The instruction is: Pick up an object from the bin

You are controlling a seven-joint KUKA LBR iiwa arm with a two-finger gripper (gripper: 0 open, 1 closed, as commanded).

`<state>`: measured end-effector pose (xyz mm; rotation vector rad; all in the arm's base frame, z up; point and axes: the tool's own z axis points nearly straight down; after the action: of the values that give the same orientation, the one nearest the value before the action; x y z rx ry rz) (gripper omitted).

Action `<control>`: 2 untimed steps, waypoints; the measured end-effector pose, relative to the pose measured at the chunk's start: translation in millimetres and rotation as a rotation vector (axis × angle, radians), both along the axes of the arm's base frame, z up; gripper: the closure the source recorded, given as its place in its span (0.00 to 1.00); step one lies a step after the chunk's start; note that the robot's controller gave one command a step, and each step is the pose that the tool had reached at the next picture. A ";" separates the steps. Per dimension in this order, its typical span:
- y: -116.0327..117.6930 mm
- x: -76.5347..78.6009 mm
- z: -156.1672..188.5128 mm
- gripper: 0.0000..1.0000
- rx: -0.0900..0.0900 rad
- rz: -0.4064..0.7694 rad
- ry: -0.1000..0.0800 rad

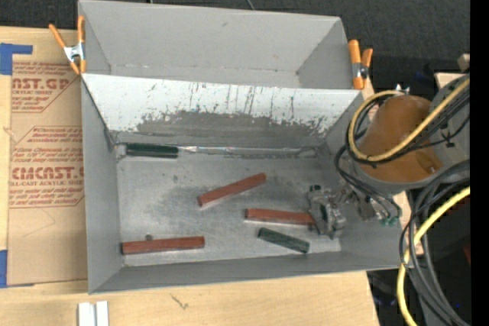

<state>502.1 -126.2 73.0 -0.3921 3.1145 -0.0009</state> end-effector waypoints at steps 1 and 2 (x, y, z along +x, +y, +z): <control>0.3 -1.1 -2.6 0.00 0.000 0.001 0.001; 0.5 -1.1 -2.3 1.00 0.000 0.001 0.001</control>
Offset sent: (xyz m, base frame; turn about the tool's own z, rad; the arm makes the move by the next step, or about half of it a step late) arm 0.0000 0.0000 0.0000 0.0000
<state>501.0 -125.7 70.7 -0.3939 3.1156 -0.0007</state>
